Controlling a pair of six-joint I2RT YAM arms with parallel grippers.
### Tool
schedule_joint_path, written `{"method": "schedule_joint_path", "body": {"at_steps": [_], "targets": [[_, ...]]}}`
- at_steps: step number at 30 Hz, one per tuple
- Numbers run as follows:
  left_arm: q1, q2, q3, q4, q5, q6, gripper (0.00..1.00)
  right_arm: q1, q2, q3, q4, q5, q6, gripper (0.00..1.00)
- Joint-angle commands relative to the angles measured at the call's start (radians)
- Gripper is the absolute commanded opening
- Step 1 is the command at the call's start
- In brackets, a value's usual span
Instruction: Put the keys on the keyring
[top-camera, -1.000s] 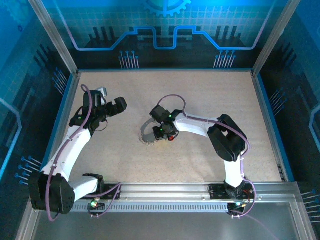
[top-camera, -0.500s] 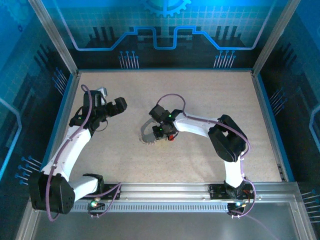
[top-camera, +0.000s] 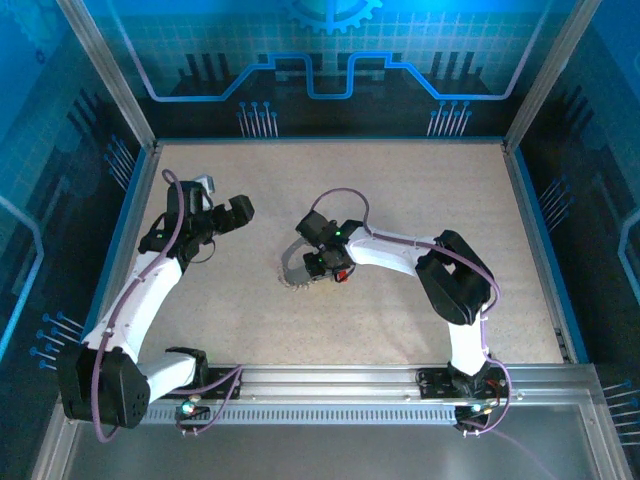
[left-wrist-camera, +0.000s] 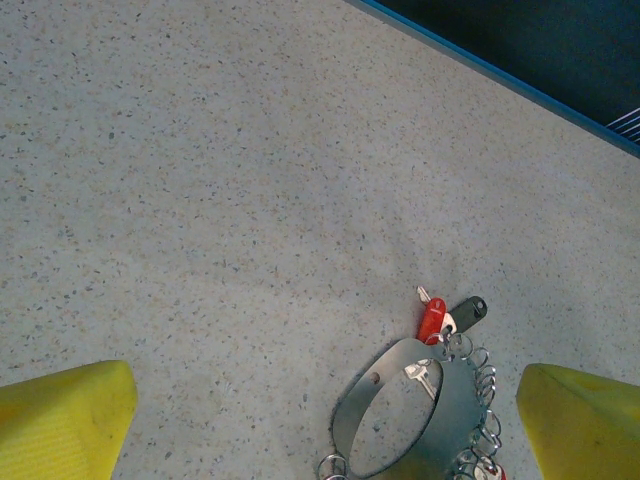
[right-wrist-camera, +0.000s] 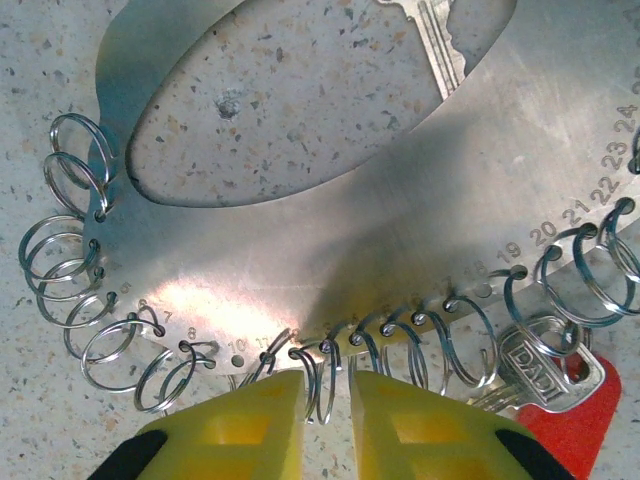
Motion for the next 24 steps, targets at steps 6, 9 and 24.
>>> {"method": "schedule_joint_path", "body": {"at_steps": [6, 9, 24], "targets": [[0.008, 0.011, 0.002, -0.01, 0.019, 0.004, 0.99, 0.018, 0.026, 0.015, -0.013, -0.021, 0.025, 0.21], [0.007, 0.016, 0.007, -0.027, 0.018, -0.002, 0.99, 0.018, 0.041, 0.028, -0.027, -0.022, 0.026, 0.22], [0.008, 0.016, 0.007, -0.028, 0.017, -0.001, 0.99, 0.02, 0.045, 0.02, -0.002, -0.003, 0.021, 0.13]]}}
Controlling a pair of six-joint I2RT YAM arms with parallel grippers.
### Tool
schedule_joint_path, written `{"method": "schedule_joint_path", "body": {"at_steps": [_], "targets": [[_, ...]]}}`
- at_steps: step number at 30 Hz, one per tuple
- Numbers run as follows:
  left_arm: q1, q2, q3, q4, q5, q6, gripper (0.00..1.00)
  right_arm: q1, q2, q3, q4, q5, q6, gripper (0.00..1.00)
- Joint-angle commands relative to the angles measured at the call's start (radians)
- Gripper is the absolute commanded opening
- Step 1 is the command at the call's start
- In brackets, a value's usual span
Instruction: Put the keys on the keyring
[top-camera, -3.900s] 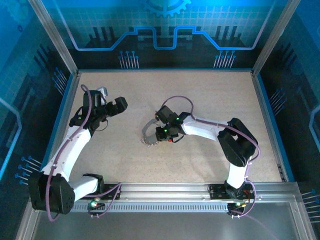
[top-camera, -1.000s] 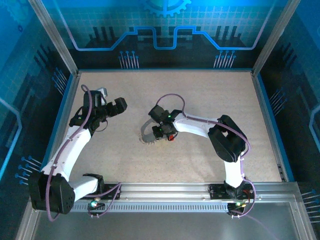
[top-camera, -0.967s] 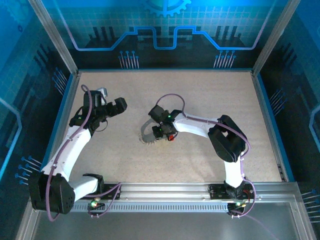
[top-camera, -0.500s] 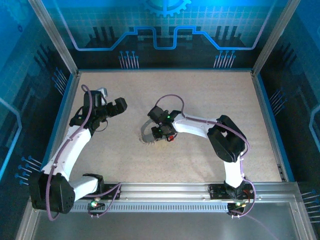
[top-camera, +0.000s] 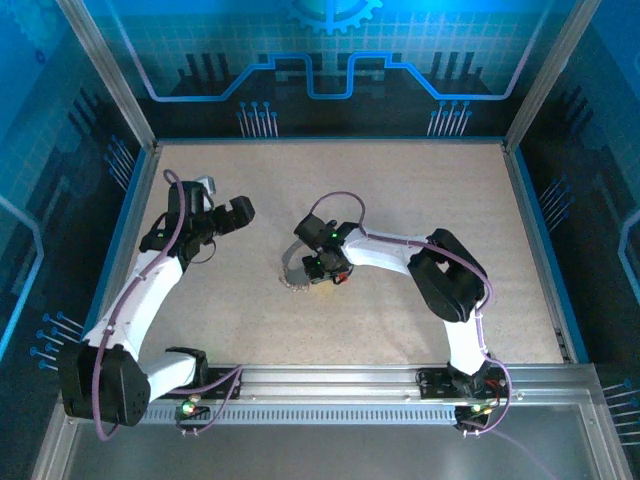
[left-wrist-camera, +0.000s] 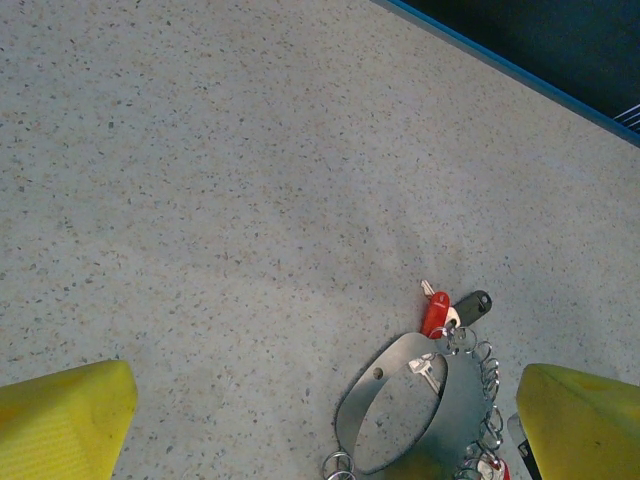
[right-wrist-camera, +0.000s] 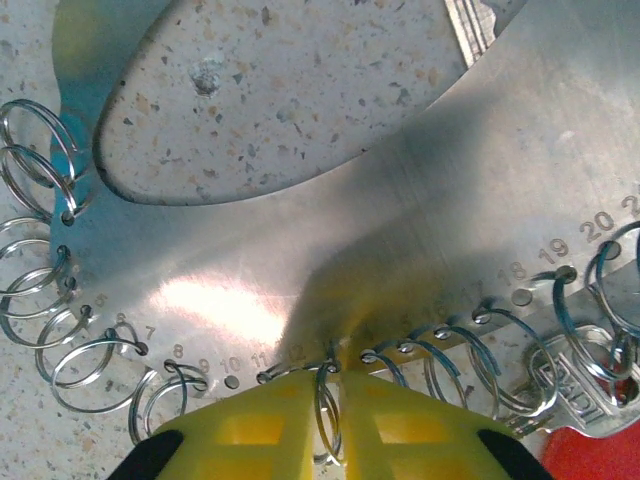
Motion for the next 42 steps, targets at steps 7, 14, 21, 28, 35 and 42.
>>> {"method": "schedule_joint_path", "body": {"at_steps": [7, 14, 21, 28, 35, 42], "targets": [[0.008, 0.008, 0.007, -0.023, 0.017, -0.003, 0.99, 0.016, -0.009, 0.019, -0.007, 0.026, -0.011, 0.11], [0.008, 0.011, 0.008, -0.023, 0.022, -0.003, 0.99, 0.016, -0.02, 0.016, -0.023, 0.068, -0.037, 0.16], [0.008, 0.015, 0.008, -0.021, 0.023, -0.004, 0.99, 0.015, -0.06, -0.005, -0.007, 0.097, -0.058, 0.16], [0.008, 0.017, 0.012, -0.024, 0.025, -0.002, 0.99, 0.009, -0.049, -0.009, -0.015, 0.101, -0.07, 0.15], [0.008, 0.017, 0.014, -0.026, 0.027, -0.002, 0.99, 0.01, -0.034, -0.014, -0.009, 0.076, -0.058, 0.15], [0.008, 0.02, 0.017, -0.027, 0.034, -0.001, 0.99, 0.011, -0.014, -0.011, -0.008, 0.062, -0.051, 0.15]]}}
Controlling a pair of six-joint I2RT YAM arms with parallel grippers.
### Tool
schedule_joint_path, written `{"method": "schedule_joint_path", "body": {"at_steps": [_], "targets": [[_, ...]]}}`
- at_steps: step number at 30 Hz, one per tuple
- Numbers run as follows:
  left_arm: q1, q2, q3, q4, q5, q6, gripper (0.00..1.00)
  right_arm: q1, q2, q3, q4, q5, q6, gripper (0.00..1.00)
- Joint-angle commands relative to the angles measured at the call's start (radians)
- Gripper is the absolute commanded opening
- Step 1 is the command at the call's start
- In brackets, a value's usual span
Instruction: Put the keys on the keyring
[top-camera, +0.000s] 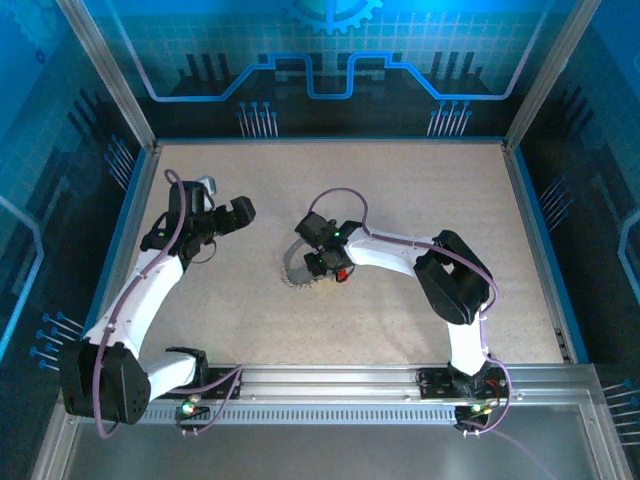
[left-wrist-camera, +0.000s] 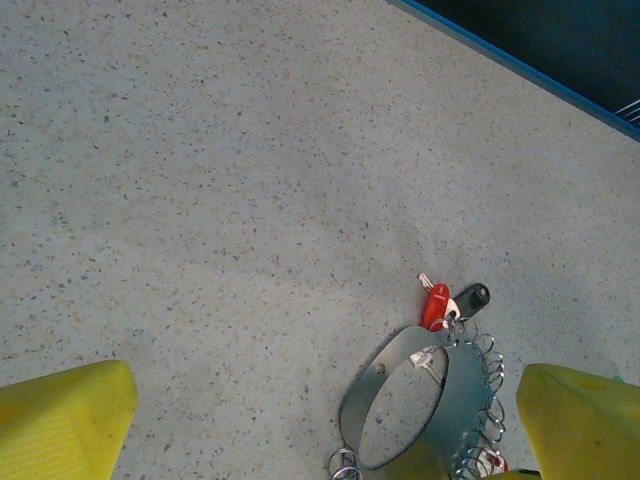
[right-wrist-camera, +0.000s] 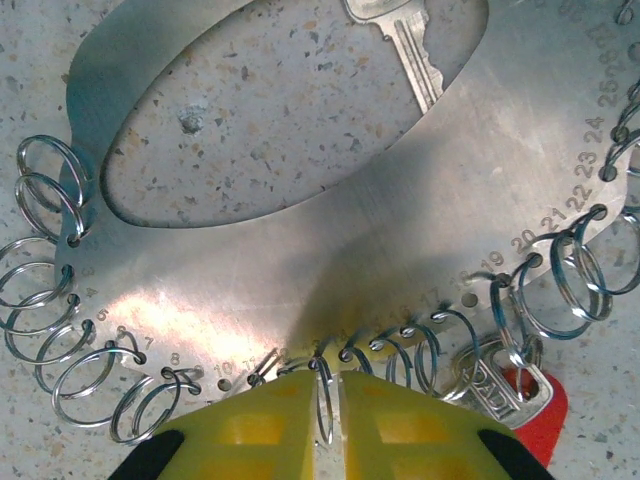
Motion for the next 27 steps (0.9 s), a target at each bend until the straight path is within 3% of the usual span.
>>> {"method": "schedule_joint_path", "body": {"at_steps": [1, 10, 20, 27], "targets": [[0.008, 0.008, 0.014, -0.027, 0.02, 0.0, 0.99, 0.011, 0.024, -0.002, -0.01, -0.025, 0.012, 0.15], [0.008, 0.007, 0.013, -0.023, 0.02, 0.003, 0.99, 0.012, 0.031, 0.0, -0.017, -0.026, 0.018, 0.15], [0.008, 0.009, 0.02, -0.022, 0.028, 0.004, 0.99, 0.015, 0.013, -0.003, -0.012, -0.005, 0.003, 0.0], [0.008, 0.011, 0.014, -0.008, 0.049, 0.007, 0.99, 0.016, -0.043, -0.019, 0.001, 0.035, -0.088, 0.0]]}}
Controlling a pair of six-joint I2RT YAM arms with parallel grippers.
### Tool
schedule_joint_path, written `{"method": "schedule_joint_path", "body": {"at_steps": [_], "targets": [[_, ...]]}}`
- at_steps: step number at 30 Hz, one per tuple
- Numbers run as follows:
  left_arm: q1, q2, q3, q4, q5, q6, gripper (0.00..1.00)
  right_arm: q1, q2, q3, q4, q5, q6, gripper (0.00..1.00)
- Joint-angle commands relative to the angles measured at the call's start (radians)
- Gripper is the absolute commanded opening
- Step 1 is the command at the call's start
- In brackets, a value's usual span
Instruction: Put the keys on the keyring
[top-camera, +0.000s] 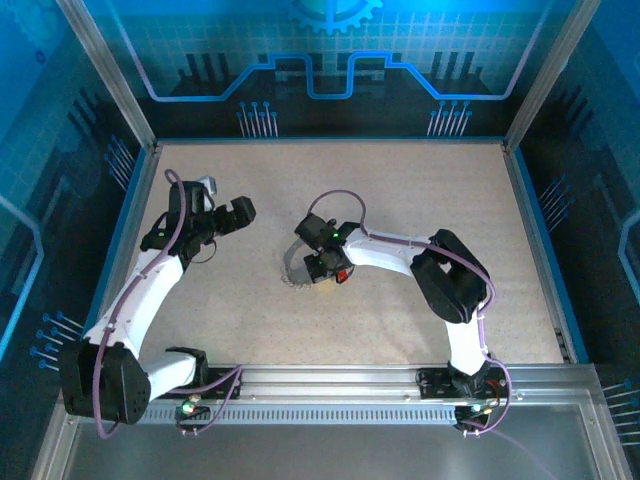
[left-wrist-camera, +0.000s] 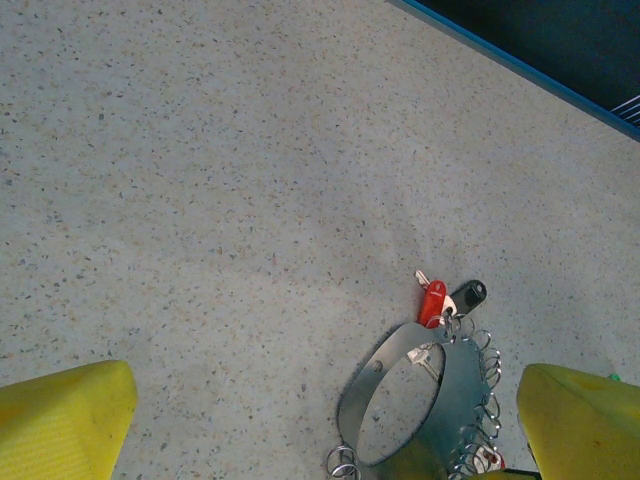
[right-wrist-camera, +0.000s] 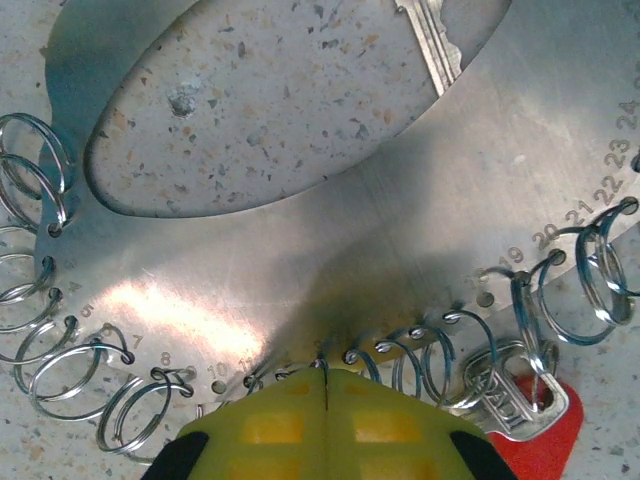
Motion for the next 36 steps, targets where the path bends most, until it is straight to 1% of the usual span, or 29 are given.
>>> {"method": "schedule_joint_path", "body": {"at_steps": [1, 3, 6, 13, 19, 22, 29, 36], "targets": [[0.008, 0.009, 0.012, 0.0, 0.055, 0.012, 0.99, 0.016, -0.073, -0.033, 0.014, 0.043, -0.077, 0.0], [0.007, -0.005, -0.008, 0.027, 0.07, 0.014, 0.99, 0.016, -0.098, -0.054, 0.031, 0.048, -0.117, 0.0], [0.007, -0.026, -0.036, 0.083, 0.089, 0.022, 0.99, 0.009, -0.087, -0.066, 0.036, 0.023, -0.177, 0.0], [0.007, -0.033, -0.042, 0.075, 0.067, 0.024, 0.99, 0.009, -0.051, -0.107, 0.064, 0.0, -0.22, 0.0], [0.007, -0.024, -0.04, 0.066, 0.052, 0.021, 0.99, 0.009, -0.037, -0.087, 0.04, -0.006, -0.23, 0.01], [0.007, -0.022, -0.034, 0.056, 0.047, 0.025, 0.99, 0.009, -0.023, -0.066, 0.014, -0.014, -0.227, 0.07], [0.007, -0.015, -0.029, 0.049, 0.042, 0.024, 0.99, 0.01, -0.007, -0.035, -0.035, -0.032, -0.205, 0.09], [0.007, -0.013, -0.027, 0.044, 0.041, 0.023, 0.99, 0.009, 0.021, -0.01, -0.065, -0.017, -0.198, 0.11]]}}
